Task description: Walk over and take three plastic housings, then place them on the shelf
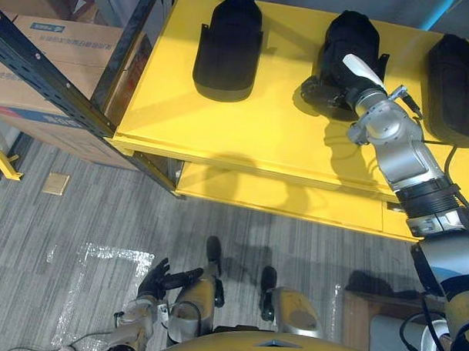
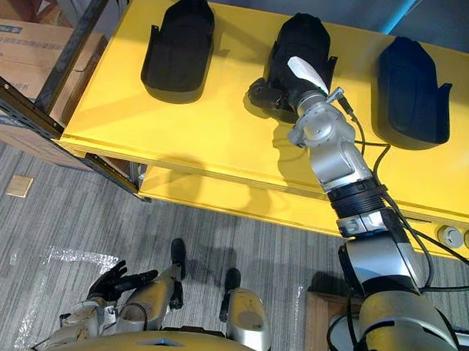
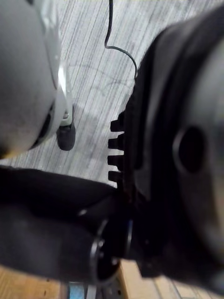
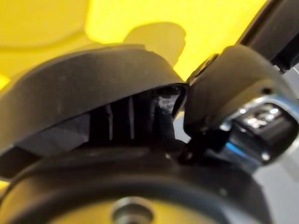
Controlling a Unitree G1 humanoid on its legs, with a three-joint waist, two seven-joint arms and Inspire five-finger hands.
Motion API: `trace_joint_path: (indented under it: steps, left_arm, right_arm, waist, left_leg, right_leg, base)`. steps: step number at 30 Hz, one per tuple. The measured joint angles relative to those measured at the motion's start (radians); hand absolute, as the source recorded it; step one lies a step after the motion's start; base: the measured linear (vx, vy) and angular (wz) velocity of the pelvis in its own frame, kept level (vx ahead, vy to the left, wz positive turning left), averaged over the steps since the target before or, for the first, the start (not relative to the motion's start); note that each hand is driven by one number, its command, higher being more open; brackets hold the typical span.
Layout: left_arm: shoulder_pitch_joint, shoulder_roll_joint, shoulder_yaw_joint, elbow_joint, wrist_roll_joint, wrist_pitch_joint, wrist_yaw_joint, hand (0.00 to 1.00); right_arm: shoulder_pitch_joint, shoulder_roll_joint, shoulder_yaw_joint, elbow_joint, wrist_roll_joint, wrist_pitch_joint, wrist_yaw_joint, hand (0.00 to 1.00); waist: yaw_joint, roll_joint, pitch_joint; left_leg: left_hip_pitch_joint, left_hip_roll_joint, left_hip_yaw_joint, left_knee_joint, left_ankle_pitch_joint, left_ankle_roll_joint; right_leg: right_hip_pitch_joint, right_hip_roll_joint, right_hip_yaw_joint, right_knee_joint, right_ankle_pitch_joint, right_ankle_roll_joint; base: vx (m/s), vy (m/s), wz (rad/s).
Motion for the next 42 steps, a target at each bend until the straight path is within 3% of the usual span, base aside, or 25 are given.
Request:
trace_joint_path:
  steps: [22, 23, 42]
  left_arm:
    - [0.000, 0.000, 0.001, -0.008, 0.001, 0.016, 0.001, 1.00]
    - [0.000, -0.001, 0.000, -0.008, 0.001, 0.017, 0.001, 1.00]
    - [-0.001, 0.002, -0.001, -0.006, 0.002, 0.037, 0.002, 1.00]
  right_arm:
    - [-0.021, 0.000, 0.000, 0.002, -0.001, 0.020, 0.011, 0.00]
    - [-0.021, 0.000, 0.000, 0.002, -0.001, 0.019, 0.012, 1.00]
    - [-0.011, 0.000, 0.003, -0.051, -0.002, -0.030, 0.026, 1.00]
  waist:
    - [-0.001, 0.002, 0.000]
    - [-0.002, 0.003, -0.001]
    - [-0.013, 0.008, -0.004]
  left_leg:
    - [-0.007, 0.001, 0.006, 0.000, 0.002, -0.001]
    - [-0.006, 0.001, 0.006, 0.000, 0.002, -0.001]
    - [0.005, 0.006, 0.013, 0.000, 0.002, -0.001]
  right_leg:
    - [-0.017, 0.000, 0.010, 0.009, -0.002, -0.003]
    - [-0.017, 0.000, 0.011, 0.008, -0.002, -0.003]
    - [-0.007, 0.004, 0.019, 0.005, -0.001, -0.002]
  base:
    - [0.00, 0.000, 0.00]
    - [0.00, 0.000, 0.00]
    - [0.00, 0.000, -0.01]
